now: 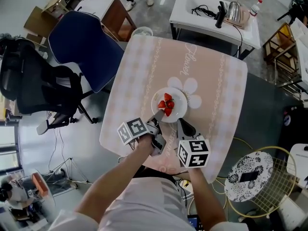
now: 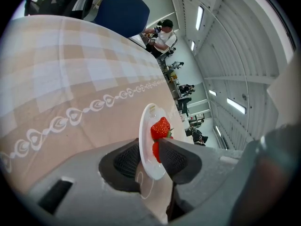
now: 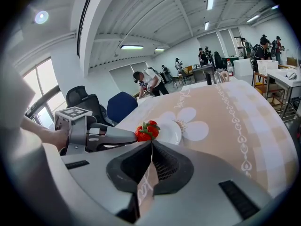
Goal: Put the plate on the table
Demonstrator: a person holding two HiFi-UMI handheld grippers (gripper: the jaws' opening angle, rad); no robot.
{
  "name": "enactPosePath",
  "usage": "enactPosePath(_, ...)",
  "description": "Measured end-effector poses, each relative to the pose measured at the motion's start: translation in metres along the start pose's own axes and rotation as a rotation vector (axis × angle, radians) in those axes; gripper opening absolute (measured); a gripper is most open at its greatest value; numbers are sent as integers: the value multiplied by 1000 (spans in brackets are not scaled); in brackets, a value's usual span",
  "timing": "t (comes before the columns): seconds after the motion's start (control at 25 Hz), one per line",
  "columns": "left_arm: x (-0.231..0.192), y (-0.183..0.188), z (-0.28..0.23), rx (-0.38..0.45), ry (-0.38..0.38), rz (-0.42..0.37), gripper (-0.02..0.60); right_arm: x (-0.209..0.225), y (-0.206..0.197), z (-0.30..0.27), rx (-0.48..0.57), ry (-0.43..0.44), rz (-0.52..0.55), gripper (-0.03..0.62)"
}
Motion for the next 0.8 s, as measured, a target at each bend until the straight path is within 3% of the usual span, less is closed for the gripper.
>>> enactPosePath(0.36, -6, 4, 6, -14, 90, -89, 145, -4, -2, 0, 5, -2, 6, 5)
enactPosePath(0.8, -1, 0, 17, -28, 44, -94, 149, -13, -1, 5, 11, -17, 7, 5)
Point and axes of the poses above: the fingertips, and each gripper's own axes: z backward along the fingers, x to its right, y out of its top, the point moved 3 cm from there along z, backward along the fingers, and after that the axes turned 8 degrees about z, right-handed, at the moved point
